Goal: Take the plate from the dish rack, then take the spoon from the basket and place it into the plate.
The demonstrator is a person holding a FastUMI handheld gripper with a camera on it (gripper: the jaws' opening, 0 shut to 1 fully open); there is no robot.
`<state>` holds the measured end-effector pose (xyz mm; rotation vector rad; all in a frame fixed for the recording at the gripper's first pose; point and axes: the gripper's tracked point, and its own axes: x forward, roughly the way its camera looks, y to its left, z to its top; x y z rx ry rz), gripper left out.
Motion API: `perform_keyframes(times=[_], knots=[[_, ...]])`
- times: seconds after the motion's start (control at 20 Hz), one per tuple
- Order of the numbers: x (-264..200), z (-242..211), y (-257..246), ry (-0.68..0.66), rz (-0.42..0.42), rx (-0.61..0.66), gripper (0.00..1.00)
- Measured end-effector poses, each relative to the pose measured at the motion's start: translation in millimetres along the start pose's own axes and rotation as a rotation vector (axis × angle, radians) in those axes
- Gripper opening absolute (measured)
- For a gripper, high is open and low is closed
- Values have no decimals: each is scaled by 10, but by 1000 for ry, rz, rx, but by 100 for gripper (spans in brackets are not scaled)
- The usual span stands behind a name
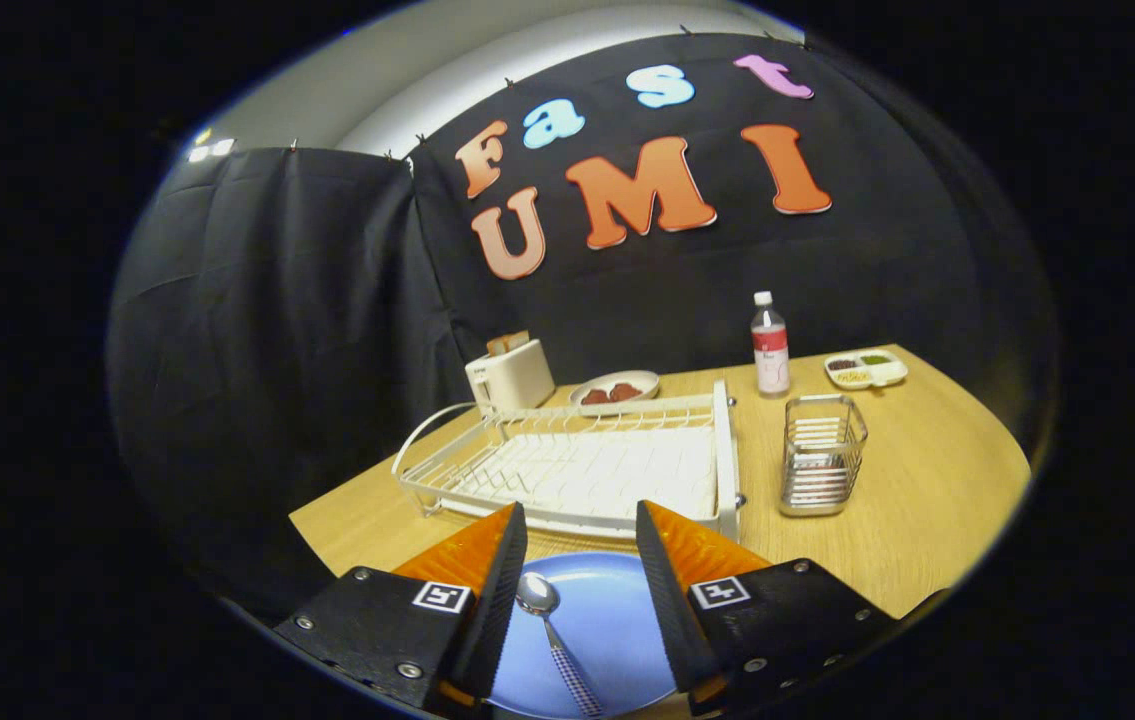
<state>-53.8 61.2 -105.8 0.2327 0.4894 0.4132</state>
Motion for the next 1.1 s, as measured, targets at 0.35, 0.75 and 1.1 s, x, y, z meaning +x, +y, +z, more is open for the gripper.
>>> perform_keyframes(times=[0.35, 0.75, 1.1], knots=[[-167, 664, -175, -218, -140, -49, 90], [-341, 886, -266, -299, -266, -120, 94], [-510, 1080, -303, -386, -303, -161, 94]])
